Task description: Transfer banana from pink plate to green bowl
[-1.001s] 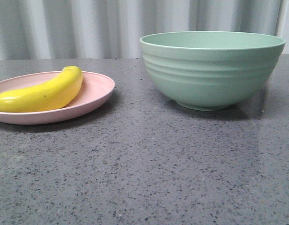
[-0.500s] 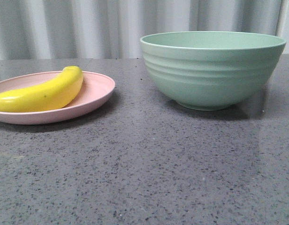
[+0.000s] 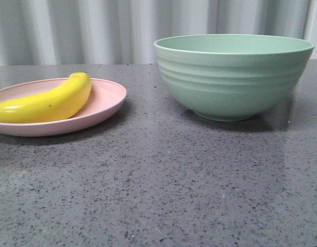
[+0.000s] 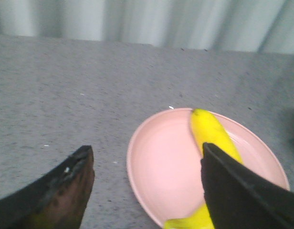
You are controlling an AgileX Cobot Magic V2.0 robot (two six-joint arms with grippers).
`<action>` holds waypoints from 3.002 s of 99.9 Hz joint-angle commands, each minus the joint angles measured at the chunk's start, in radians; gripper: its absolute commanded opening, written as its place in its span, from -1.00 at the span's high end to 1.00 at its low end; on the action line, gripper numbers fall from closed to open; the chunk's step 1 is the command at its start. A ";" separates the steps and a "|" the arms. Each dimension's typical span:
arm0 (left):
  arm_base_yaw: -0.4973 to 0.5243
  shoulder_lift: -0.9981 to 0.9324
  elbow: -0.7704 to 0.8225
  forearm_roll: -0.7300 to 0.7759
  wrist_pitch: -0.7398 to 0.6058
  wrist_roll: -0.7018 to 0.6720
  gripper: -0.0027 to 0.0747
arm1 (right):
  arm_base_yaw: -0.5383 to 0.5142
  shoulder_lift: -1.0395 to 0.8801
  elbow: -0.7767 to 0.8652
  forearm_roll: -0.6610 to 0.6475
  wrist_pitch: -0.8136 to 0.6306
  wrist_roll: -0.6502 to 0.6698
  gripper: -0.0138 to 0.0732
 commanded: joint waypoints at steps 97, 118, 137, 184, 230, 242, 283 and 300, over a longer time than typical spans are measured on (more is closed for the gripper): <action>-0.286 0.604 -0.288 0.068 0.128 0.082 -0.21 | 0.003 0.011 -0.037 0.003 -0.066 -0.008 0.80; -0.286 0.604 -0.288 0.076 0.124 0.082 0.11 | 0.003 0.011 -0.037 0.003 -0.066 -0.008 0.80; -0.286 0.604 -0.288 0.076 0.124 0.082 0.91 | 0.003 0.011 -0.037 0.003 -0.064 -0.008 0.80; -0.373 0.557 -0.403 0.076 0.229 0.082 0.98 | 0.003 0.041 -0.183 0.024 0.125 -0.008 0.68; -0.727 0.479 -0.499 0.094 0.267 0.085 0.98 | 0.005 0.292 -0.438 0.366 0.350 -0.009 0.03; -0.757 0.479 -0.499 0.095 0.247 0.085 0.98 | 0.030 0.379 -0.493 0.401 0.337 -0.009 0.03; -0.758 0.479 -0.499 0.095 0.249 0.085 0.98 | 0.164 0.666 -0.614 0.444 0.249 -0.009 0.03; -0.758 0.479 -0.499 0.095 0.249 0.085 0.98 | 0.184 0.722 -0.654 0.459 0.247 -0.009 0.03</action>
